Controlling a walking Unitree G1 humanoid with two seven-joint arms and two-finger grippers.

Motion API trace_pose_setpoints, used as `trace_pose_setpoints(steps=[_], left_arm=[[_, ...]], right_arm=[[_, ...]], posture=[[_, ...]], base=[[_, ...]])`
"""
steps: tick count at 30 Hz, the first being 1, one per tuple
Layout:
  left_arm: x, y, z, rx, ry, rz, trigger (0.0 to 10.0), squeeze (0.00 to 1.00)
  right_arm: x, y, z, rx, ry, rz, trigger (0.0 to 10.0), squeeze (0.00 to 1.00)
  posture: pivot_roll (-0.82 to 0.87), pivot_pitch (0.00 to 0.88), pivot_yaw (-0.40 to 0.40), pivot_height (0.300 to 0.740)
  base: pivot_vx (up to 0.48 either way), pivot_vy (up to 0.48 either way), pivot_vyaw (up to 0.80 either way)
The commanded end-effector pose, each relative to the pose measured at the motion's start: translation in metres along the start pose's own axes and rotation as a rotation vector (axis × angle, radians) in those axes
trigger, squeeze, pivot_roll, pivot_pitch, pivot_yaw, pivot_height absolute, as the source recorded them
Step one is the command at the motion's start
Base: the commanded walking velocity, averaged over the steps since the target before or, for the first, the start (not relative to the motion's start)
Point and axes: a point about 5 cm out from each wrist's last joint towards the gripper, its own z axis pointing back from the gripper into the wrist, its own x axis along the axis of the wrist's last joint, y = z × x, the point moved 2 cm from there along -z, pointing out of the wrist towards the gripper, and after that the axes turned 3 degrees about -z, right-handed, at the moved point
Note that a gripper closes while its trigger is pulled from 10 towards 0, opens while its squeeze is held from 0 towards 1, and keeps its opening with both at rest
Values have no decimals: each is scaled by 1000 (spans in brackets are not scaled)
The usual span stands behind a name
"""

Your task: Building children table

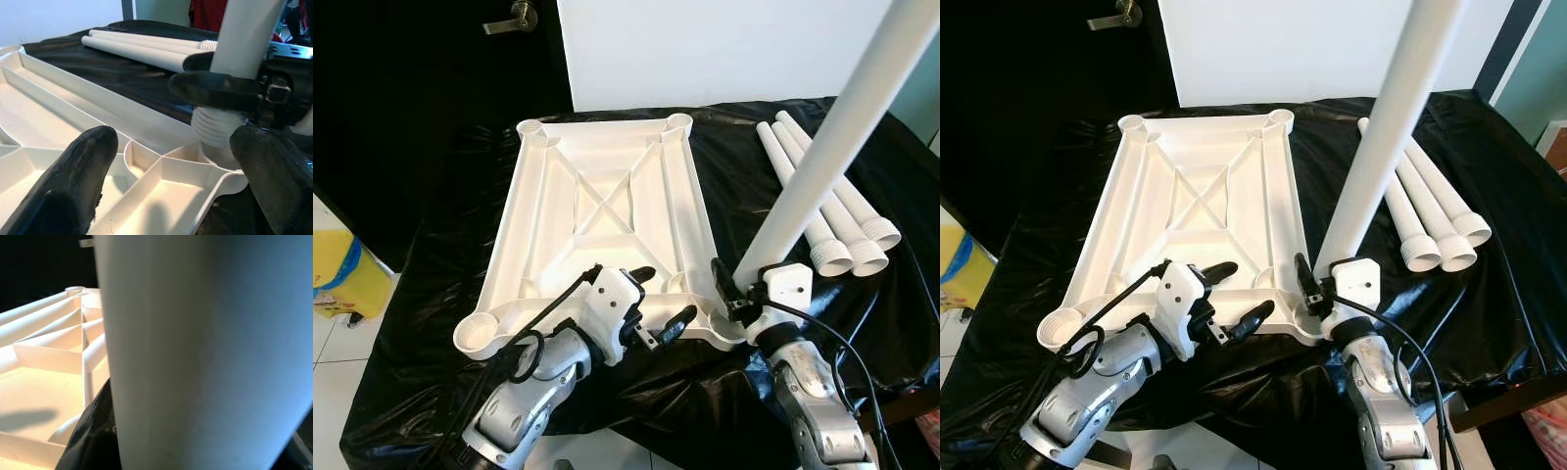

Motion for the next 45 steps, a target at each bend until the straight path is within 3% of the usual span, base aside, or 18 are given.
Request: trace_pose_setpoints(steps=[1, 6, 12, 17, 33, 45], left_arm=[[4, -11, 1, -185, -9, -29, 10000, 0], [5, -10, 1, -185, -11, -34, 10000, 0], [5, -8, 1, -182, -9, -36, 10000, 0], [6, -9, 0, -184, -12, -40, 10000, 0], [6, -9, -1, -184, -18, -39, 10000, 0], [7, -9, -3, -209, -20, -45, 10000, 0]], right_arm=[[-3, 0, 5, 14, 1, -17, 10000, 0], [-4, 2, 7, 34, 3, -24, 10000, 0], [-5, 14, 4, 162, -6, 11, 10000, 0], [-4, 11, 2, 179, -7, 15, 10000, 0], [-9, 8, 19, 218, 23, 33, 10000, 0], [-16, 13, 31, 323, 53, 99, 10000, 0]], posture=[[-106, 57, 12, 740], [-103, 54, 15, 740], [-98, 50, 19, 740], [-94, 50, 16, 740], [-109, 52, 21, 740], [-128, 50, 49, 740]], base=[[0, 0, 0], [0, 0, 0], [0, 0, 0], [0, 0, 0], [0, 0, 0], [0, 0, 0]])
